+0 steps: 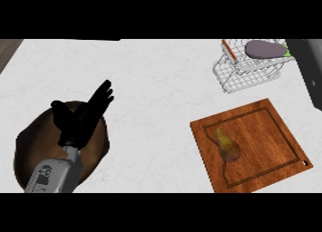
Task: Pick the eggplant from the cutting board and place it in the tiered basket
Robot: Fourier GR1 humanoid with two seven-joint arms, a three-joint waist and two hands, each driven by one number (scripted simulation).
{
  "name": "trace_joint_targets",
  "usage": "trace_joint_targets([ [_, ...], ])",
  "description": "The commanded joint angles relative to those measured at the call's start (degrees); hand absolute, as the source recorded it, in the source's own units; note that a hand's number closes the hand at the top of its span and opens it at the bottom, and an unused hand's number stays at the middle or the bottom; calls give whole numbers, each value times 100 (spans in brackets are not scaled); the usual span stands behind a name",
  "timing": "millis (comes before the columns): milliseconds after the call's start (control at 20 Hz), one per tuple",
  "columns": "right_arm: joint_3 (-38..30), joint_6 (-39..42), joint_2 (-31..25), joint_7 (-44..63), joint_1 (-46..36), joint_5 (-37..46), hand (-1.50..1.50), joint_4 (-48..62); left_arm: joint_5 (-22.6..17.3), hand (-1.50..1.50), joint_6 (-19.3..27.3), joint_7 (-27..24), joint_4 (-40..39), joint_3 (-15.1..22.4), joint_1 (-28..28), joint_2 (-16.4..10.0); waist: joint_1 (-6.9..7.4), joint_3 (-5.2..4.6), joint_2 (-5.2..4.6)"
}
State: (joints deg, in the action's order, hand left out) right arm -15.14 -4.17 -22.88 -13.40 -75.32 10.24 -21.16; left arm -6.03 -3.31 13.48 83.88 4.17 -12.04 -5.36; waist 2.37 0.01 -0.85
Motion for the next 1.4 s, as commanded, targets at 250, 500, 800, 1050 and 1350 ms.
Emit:
trace_joint_targets([
  [250, -695, 60, -1387, 414, 261, -382, -150, 513, -95, 0, -13, 196, 292, -42, 86, -10, -44, 7, -8],
  [500, -690, 1183, -2049, 81, 883, -437, -150, 527, 149, 0, 59, -50, 261, 99, 404, 46, -115, 7, 39],
  [800, -698, 3068, -3344, -544, 1610, -448, -150, 663, -178, 0, -169, 65, 375, -152, 343, -118, -103, 15, 23],
  [1050, -870, 4083, -4155, -1051, 2150, -544, -150, 956, 27, 0, -21, 23, 241, -41, 236, -5, -99, 24, -6],
  [1350, -1001, 4666, -4874, -1423, 2517, -570, -150, 1133, -172, 0, -167, 125, 180, -215, 53, -104, -65, 37, -36],
])
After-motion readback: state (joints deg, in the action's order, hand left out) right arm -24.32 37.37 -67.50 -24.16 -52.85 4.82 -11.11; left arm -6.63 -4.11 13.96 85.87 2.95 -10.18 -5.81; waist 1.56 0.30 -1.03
